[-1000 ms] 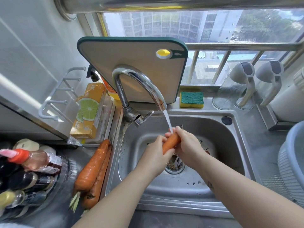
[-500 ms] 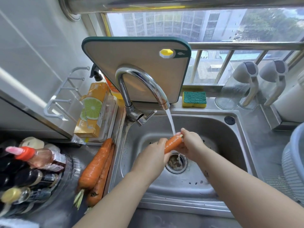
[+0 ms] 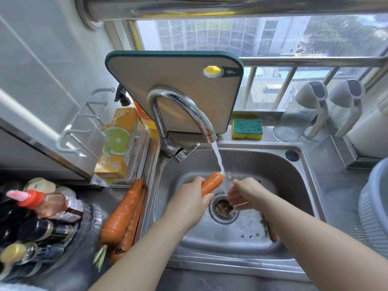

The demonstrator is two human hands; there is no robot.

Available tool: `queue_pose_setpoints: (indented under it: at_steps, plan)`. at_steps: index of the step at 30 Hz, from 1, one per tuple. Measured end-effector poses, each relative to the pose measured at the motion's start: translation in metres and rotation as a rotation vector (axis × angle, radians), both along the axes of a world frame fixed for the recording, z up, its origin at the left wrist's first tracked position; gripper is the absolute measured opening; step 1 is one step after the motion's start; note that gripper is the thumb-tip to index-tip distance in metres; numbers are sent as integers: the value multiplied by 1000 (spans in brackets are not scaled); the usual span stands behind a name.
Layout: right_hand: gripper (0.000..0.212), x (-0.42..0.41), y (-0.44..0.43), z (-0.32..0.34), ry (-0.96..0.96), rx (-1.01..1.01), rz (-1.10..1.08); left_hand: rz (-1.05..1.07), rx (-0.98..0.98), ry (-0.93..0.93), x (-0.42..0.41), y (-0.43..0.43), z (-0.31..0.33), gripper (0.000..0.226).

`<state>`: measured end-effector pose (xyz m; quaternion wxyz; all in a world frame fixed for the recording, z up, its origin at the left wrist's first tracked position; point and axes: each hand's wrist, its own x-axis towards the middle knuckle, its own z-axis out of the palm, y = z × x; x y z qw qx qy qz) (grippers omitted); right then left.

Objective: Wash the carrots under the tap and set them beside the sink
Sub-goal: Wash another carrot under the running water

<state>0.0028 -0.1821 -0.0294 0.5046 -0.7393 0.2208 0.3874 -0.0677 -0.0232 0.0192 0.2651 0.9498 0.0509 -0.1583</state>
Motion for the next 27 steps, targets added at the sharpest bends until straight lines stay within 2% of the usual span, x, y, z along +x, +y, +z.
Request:
queue_pose_setpoints:
  at_steps: [3,6,9,12,14,15,16,19,22,24,27]
  plan:
    - [21,-2,0,2,-138,-137,306,7,-7,56,2,-4,-2,39]
    - [33,1,7,8,-374,-340,566,87,-30,48,3,-7,-6,37]
    - [40,3,14,13,-518,-520,728,131,-43,60,3,-3,-5,37]
    - [38,2,19,26,-605,-540,778,134,-85,79,3,2,-2,37]
    - [30,3,19,29,-621,-398,637,136,-154,90,4,4,0,37]
    - [23,4,18,29,-578,-254,500,127,-197,108,4,4,0,38]
    - [17,4,17,30,-488,-82,360,114,-241,129,3,5,-1,40]
    - [21,2,9,31,-167,312,46,95,-327,142,3,4,-3,41]
    - [12,-1,6,34,-19,616,-181,111,-381,61,6,-3,-8,43]
    - [10,-4,9,31,-83,684,-261,159,-414,14,10,-10,-10,35]
    - [23,-12,19,25,-247,520,-261,169,-323,20,14,-18,-12,24]
